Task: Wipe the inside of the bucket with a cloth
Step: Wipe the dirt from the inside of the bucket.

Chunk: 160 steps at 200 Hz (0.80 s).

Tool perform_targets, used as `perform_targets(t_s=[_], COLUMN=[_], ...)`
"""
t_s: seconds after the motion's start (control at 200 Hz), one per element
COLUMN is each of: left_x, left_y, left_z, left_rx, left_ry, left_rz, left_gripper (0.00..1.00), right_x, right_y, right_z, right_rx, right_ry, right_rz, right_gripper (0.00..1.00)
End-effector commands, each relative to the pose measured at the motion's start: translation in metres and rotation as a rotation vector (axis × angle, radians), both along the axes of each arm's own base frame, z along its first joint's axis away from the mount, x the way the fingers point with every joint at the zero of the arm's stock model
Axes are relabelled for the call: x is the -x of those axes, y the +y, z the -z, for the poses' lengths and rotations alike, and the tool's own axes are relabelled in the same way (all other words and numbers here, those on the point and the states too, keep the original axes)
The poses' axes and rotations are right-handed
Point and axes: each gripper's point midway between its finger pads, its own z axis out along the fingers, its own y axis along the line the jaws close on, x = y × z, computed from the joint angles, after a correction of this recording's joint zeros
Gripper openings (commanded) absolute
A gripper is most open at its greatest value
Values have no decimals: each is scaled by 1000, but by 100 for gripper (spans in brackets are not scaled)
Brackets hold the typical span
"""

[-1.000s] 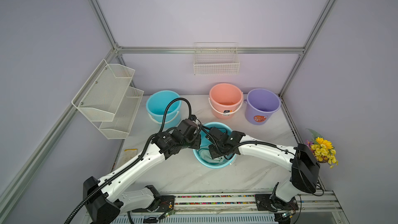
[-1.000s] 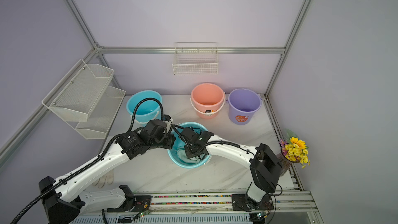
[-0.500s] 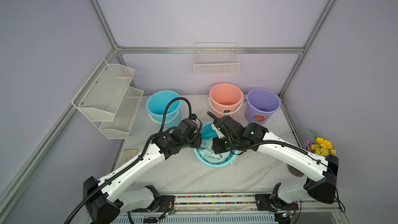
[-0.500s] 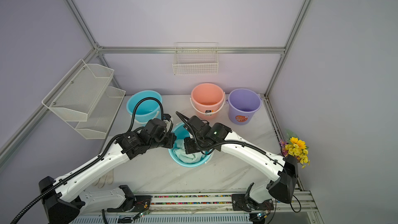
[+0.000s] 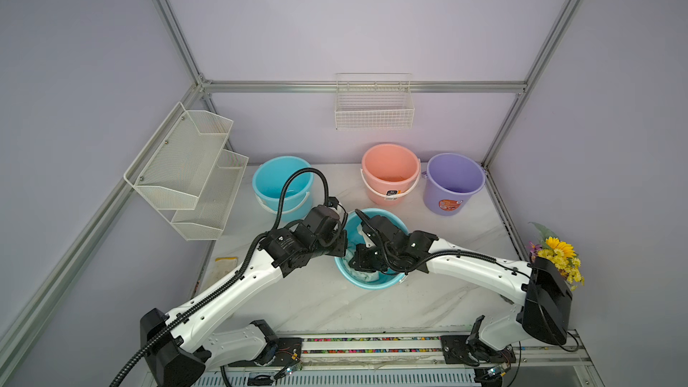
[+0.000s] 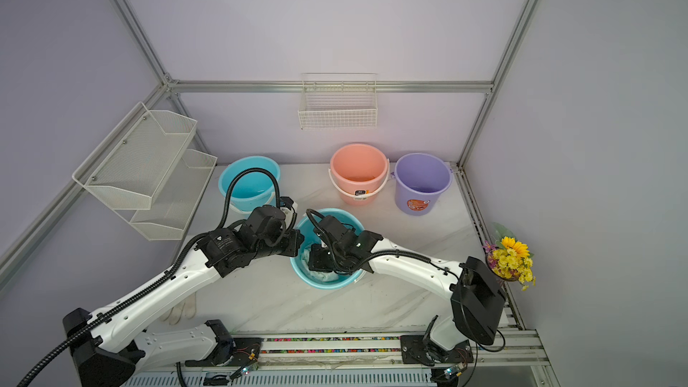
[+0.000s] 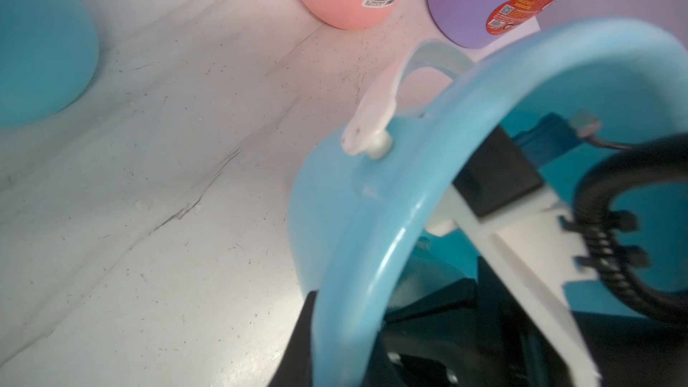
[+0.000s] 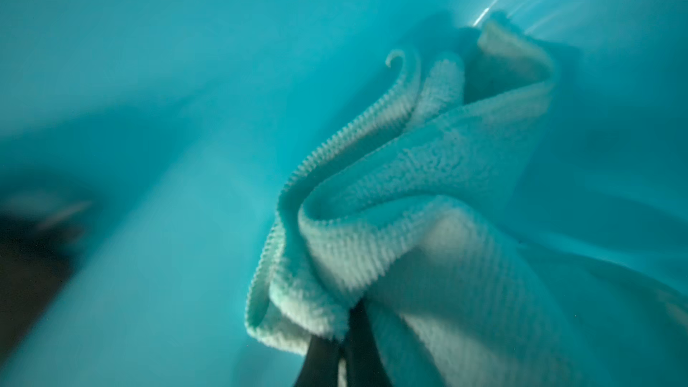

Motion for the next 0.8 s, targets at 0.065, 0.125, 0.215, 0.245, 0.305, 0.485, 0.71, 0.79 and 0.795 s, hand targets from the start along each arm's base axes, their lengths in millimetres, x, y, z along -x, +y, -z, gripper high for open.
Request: perform_targets(t_s=[0.065, 0.125, 0.215, 0.245, 0.305, 0.485, 0.71, 0.79, 0.795], left_x=[-9, -9, -9, -9, -9, -11, -14, -15, -15], left_y=[-6, -6, -6, -6, -6, -3, -2, -1, -1], left_z=[-34, -35, -35, -35, -35, -32, -29, -29, -29], left_rx=[129, 130, 131, 132, 131, 125, 113, 114, 114], left_ry=[-87, -88, -90, -91, -90, -86, -82, -82, -82], left_rz=[-31, -31, -31, -32, -33, -54, -70, -75, -76], left_gripper=[0, 0, 0, 0, 0, 0, 0, 0, 0], right_x=[-22, -27, -33, -34, -36, -35, -20, -15, -15], right_y=[13, 11, 7, 6, 3, 0, 14, 16, 16], right_z=[28, 41, 58, 63, 68, 49, -14, -38, -39], right_rx=[-15, 15, 53, 66, 87, 66, -131, -186, -188], right_ry=[-19, -29, -36, -36, -43, -70, -63, -64, -64], right_rz=[88, 104, 127, 133, 145, 146, 97, 86, 86], right_gripper=[0, 0, 0, 0, 0, 0, 0, 0, 0])
